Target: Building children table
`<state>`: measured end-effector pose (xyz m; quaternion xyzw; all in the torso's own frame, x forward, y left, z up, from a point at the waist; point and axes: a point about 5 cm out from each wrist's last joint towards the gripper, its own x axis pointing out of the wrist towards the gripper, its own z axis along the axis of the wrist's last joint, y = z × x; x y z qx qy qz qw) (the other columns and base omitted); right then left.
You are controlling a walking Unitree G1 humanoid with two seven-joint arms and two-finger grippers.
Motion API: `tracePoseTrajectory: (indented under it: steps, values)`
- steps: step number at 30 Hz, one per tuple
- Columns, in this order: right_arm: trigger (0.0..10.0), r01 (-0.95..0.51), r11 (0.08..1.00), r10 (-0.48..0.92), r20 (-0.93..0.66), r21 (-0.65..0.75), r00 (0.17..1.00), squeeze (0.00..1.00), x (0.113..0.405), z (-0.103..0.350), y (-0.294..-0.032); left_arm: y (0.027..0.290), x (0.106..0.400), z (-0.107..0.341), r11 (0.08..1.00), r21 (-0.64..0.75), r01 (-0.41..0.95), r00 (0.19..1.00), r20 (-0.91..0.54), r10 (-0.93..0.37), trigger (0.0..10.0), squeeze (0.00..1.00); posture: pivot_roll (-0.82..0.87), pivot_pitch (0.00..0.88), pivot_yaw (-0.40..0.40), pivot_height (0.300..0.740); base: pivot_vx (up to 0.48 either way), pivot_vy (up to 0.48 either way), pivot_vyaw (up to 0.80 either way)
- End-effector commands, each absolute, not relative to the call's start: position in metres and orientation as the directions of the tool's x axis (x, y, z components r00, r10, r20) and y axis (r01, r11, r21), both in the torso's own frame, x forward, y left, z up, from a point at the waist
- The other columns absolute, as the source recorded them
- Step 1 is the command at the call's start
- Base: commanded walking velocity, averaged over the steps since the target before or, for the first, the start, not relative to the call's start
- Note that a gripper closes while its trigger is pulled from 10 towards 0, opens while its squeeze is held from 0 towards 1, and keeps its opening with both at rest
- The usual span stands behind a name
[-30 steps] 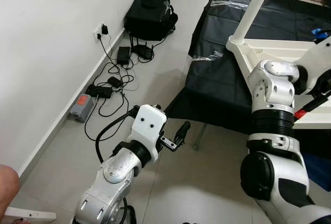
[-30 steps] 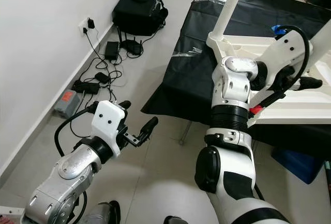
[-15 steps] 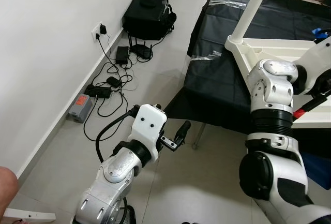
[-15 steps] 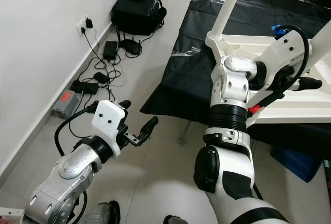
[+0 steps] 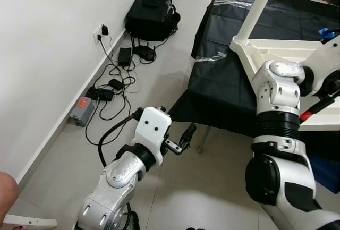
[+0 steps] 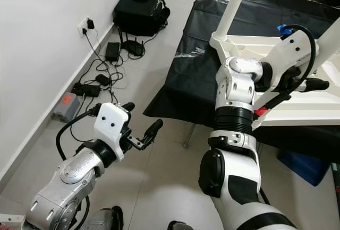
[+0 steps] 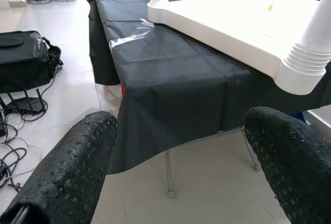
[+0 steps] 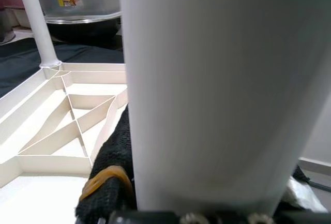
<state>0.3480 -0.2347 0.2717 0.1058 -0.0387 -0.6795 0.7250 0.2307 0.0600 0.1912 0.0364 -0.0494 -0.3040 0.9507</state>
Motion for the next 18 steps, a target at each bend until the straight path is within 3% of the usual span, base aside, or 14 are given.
tracePoseTrajectory:
  steps: [1, 18]
  values:
    - [10.0, 0.993, 0.091, -0.975, -0.198, 0.071, 0.103, 0.00, 0.3513, 0.2333, -0.2314, 0.0572, 0.2305, 0.1874, 0.811, 0.085, 0.579, 0.809, 0.064, -0.584, 10.0, 0.00, 0.13, 0.187, -0.081, 0.740, 0.000, 0.000, 0.00]
    - [10.0, 0.991, 0.113, -0.971, -0.202, 0.078, 0.126, 0.00, 0.3533, 0.2327, -0.2286, 0.0570, 0.2308, 0.1866, 0.811, 0.087, 0.579, 0.809, 0.062, -0.584, 10.0, 0.00, 0.13, 0.191, -0.083, 0.740, 0.000, 0.000, 0.00]
